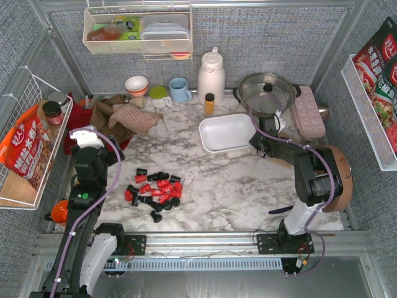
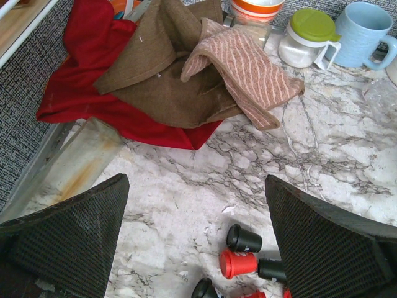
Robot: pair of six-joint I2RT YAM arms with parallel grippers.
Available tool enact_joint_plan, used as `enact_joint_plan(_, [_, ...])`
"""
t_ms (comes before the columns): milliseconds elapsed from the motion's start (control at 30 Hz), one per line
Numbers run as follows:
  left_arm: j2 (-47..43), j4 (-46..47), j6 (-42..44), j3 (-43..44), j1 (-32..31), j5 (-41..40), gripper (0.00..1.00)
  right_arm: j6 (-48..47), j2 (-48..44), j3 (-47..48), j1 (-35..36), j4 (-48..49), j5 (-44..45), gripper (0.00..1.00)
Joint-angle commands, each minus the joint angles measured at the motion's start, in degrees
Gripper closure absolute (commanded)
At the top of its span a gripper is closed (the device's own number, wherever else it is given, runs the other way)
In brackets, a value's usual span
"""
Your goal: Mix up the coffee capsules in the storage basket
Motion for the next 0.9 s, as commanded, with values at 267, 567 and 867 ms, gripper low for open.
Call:
enact_joint_plan(267, [0.34,1.55,0.12,-0.12,-0.07,-0.31,0.01,6.06,-0.36,-0.1,0.69,1.27,2.95,0.9])
enact_joint_plan(567, [0.39,1.61,0.12,-0.12,-0.08,-0.18,0.01,6.76,-2.34,-1.89,1.17,1.01,2.76,0.77])
enact_joint_plan(867, [0.21,1.65,0.12,-0.15,-0.07,-0.1,0.01,9.14,-5.77,-4.61,1.72,1.99,3.47,0.58])
